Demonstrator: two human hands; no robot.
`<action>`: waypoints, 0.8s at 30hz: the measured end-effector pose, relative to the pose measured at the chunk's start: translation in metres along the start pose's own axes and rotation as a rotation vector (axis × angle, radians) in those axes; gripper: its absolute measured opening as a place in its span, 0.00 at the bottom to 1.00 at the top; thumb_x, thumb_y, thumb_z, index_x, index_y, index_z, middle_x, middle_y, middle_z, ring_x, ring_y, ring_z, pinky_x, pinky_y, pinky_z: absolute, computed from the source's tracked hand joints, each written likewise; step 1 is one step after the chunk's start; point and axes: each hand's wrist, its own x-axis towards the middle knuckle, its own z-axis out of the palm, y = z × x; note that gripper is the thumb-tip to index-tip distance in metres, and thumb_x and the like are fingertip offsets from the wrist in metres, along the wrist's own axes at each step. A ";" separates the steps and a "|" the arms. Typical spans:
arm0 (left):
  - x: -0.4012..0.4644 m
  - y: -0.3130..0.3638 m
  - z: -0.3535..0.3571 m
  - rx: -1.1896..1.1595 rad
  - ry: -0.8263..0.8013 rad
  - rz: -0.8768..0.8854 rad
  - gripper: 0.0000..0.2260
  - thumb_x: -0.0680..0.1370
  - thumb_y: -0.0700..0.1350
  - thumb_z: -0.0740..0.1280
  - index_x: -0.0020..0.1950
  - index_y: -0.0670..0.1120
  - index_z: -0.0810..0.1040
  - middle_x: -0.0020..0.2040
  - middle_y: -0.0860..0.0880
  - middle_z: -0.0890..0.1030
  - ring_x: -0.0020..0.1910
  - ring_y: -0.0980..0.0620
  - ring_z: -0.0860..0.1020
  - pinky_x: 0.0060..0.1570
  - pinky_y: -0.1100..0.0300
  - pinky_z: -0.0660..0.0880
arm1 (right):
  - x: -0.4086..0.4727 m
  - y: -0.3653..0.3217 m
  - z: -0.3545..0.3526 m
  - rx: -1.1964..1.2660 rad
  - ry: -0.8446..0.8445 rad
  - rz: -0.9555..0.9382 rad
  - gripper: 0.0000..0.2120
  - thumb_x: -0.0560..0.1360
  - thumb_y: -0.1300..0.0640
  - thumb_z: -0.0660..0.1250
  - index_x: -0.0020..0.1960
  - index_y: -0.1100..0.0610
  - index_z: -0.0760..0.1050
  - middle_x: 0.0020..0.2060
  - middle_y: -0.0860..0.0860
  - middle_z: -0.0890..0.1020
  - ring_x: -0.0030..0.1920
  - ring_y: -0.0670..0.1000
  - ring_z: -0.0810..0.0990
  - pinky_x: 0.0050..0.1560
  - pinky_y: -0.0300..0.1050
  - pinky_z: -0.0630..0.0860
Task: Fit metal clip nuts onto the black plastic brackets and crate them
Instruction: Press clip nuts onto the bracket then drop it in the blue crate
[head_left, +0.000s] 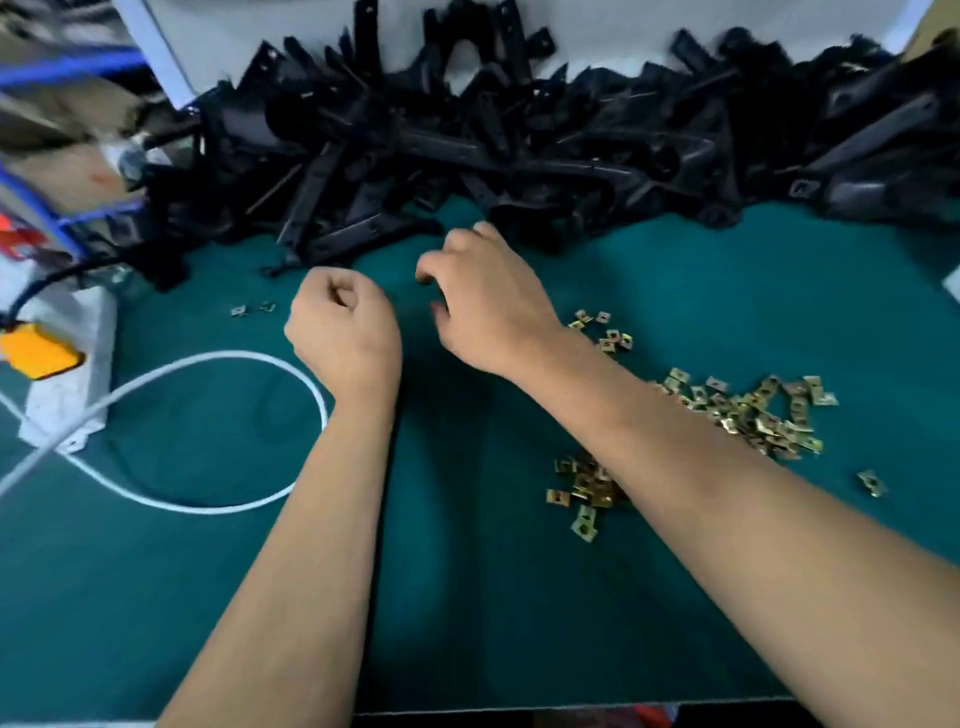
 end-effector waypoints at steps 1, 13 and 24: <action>0.008 -0.003 0.001 -0.062 0.057 -0.068 0.07 0.75 0.41 0.62 0.37 0.47 0.74 0.30 0.54 0.71 0.33 0.51 0.69 0.43 0.57 0.70 | 0.015 -0.007 0.009 -0.052 -0.017 -0.015 0.17 0.77 0.56 0.71 0.66 0.52 0.77 0.60 0.52 0.76 0.67 0.57 0.68 0.59 0.53 0.76; 0.024 -0.011 0.010 -0.218 0.177 -0.227 0.12 0.76 0.39 0.64 0.34 0.50 0.73 0.30 0.54 0.72 0.29 0.58 0.70 0.33 0.70 0.67 | 0.113 -0.020 0.062 -0.200 -0.412 0.028 0.49 0.76 0.65 0.69 0.84 0.47 0.41 0.83 0.56 0.48 0.81 0.63 0.49 0.76 0.70 0.51; 0.000 0.003 0.016 -0.343 0.130 -0.053 0.05 0.77 0.40 0.63 0.42 0.46 0.76 0.28 0.63 0.73 0.33 0.62 0.71 0.38 0.69 0.67 | 0.045 0.019 -0.013 0.315 0.210 0.139 0.13 0.82 0.62 0.64 0.64 0.55 0.79 0.52 0.49 0.83 0.47 0.46 0.81 0.49 0.41 0.79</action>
